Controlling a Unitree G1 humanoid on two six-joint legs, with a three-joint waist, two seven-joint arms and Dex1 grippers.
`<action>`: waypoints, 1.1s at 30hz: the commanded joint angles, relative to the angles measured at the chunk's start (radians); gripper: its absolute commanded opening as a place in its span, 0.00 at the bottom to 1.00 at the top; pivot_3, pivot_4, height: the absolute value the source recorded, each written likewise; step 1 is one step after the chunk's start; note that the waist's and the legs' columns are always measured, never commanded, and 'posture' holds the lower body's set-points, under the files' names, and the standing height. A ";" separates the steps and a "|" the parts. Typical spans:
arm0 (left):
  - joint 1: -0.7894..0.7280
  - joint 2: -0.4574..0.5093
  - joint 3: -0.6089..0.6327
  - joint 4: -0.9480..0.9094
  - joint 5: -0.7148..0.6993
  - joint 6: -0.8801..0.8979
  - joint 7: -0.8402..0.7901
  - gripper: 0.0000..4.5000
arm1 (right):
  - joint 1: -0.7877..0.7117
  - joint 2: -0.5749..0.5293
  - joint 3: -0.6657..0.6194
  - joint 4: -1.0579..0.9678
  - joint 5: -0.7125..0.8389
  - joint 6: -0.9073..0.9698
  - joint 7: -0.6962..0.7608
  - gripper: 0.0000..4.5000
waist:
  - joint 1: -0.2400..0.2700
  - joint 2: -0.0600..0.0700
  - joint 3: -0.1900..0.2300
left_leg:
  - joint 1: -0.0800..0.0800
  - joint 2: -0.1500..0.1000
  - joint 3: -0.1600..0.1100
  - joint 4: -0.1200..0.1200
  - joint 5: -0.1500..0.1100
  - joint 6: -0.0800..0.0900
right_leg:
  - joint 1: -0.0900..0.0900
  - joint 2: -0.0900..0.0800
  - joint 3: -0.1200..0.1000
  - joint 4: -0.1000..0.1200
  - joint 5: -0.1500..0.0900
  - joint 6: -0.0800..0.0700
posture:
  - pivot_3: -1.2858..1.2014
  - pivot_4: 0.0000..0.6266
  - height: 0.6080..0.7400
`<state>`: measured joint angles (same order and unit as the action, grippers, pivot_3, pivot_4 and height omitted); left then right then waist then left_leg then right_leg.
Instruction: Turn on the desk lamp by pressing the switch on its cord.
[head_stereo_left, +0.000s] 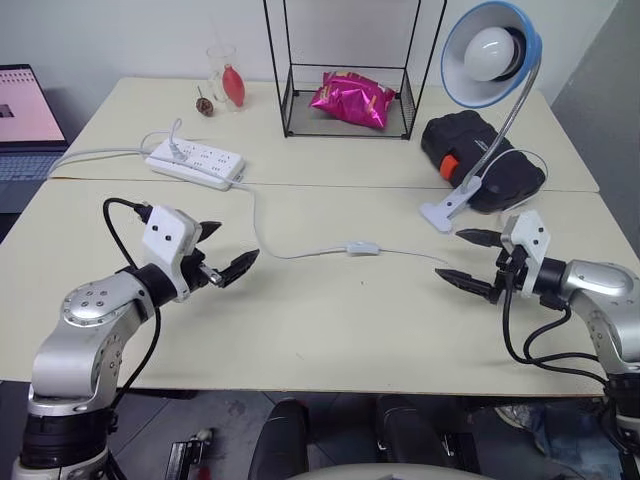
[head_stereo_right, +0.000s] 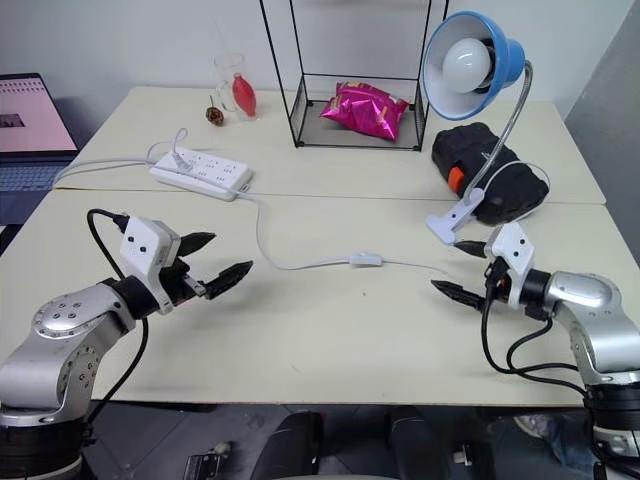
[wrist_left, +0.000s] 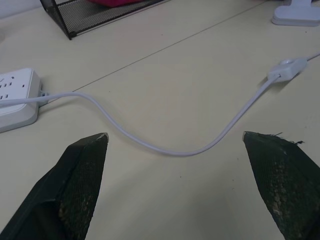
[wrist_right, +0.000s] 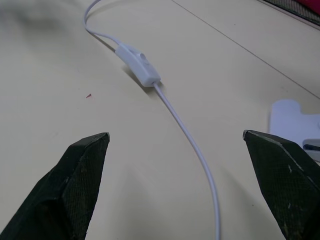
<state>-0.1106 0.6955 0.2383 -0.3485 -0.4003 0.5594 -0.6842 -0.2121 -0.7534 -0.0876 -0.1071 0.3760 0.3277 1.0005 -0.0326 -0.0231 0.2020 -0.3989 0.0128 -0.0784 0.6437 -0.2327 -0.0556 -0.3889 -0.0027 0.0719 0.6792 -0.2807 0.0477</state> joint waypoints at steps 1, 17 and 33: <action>-0.004 0.019 0.026 -0.028 -0.014 -0.021 -0.015 0.99 | -0.006 -0.008 -0.014 -0.024 0.004 -0.028 0.010 1.00 | 0.000 0.000 0.000 | 0.000 0.000 0.000 0.000 0.000 0.000 | 0.000 0.000 0.000 0.000 0.000 0.000 | 0.52 0.24 1.00; 0.015 0.025 0.033 -0.032 -0.028 -0.113 -0.071 0.99 | -0.046 0.019 0.041 -0.061 0.019 -0.008 0.010 1.00 | -0.002 0.000 0.000 | 0.000 0.000 0.000 0.000 0.000 0.000 | 0.000 0.000 0.000 0.000 0.000 0.000 | 0.52 0.24 1.00; -0.305 -0.087 -0.193 0.255 -0.061 -0.060 -0.208 0.99 | -0.089 0.013 0.073 -0.254 0.108 0.281 -0.072 1.00 | 0.003 0.000 0.000 | -0.001 -0.001 -0.001 0.000 0.000 0.000 | 0.000 0.000 -0.001 0.000 0.000 0.000 | 0.52 0.24 1.00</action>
<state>-0.3602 0.6267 0.0712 -0.1193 -0.4244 0.4671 -0.8475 -0.2934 -0.7399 0.0119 -0.2933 0.4555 0.5459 0.9803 -0.0297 -0.0234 0.2020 -0.4002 0.0121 -0.0793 0.6438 -0.2327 -0.0556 -0.3891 -0.0027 0.0710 0.6789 -0.2805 0.0475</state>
